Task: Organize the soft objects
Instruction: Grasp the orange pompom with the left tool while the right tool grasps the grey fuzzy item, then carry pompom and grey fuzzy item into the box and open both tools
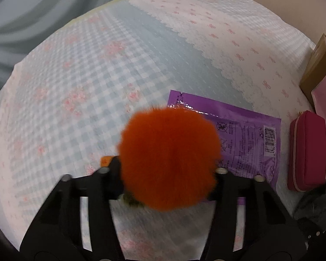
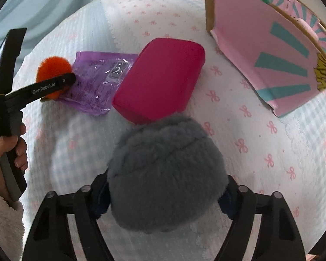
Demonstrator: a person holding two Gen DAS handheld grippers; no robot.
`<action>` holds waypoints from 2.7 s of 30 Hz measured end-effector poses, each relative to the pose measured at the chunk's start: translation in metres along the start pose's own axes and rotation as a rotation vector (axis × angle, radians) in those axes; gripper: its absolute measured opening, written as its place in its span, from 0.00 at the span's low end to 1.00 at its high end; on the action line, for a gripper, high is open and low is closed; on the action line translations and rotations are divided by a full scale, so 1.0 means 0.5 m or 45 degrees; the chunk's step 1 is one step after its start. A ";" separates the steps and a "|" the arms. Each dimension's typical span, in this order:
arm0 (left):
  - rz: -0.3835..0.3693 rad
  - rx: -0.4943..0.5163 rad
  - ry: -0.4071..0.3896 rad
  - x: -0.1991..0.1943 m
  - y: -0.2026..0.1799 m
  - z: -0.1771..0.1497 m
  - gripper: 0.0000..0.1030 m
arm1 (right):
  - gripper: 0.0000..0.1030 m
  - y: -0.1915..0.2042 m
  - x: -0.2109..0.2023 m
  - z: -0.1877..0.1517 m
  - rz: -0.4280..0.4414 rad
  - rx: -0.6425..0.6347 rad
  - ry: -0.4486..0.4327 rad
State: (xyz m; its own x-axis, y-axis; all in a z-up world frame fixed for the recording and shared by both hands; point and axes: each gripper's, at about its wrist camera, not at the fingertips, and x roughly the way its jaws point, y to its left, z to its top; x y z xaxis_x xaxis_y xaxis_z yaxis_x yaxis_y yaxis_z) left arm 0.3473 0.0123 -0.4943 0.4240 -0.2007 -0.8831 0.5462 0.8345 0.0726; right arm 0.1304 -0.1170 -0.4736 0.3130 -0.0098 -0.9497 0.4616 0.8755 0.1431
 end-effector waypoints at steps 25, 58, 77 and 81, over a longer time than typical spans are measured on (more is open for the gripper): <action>0.080 -0.181 -0.088 -0.268 0.013 0.068 0.29 | 0.49 -0.011 -0.224 0.054 0.091 -0.057 -0.150; 0.047 -0.510 -0.244 -0.693 -0.536 0.202 0.29 | 0.49 -0.381 -0.687 0.348 0.183 -0.432 -0.431; -0.069 -0.428 0.032 -0.403 -0.691 0.317 0.29 | 0.49 -0.555 -0.447 0.531 0.168 -0.297 -0.091; -0.061 -0.426 0.087 -0.336 -0.689 0.334 0.29 | 0.49 -0.548 -0.373 0.551 0.179 -0.304 0.000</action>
State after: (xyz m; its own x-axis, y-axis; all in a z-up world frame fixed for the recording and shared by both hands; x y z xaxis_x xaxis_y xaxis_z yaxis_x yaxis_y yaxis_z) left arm 0.2087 -0.3272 -0.2936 0.3480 -0.2188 -0.9116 0.2927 0.9491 -0.1160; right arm 0.1741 -0.4880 -0.2588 0.3602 0.1200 -0.9251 0.2049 0.9573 0.2040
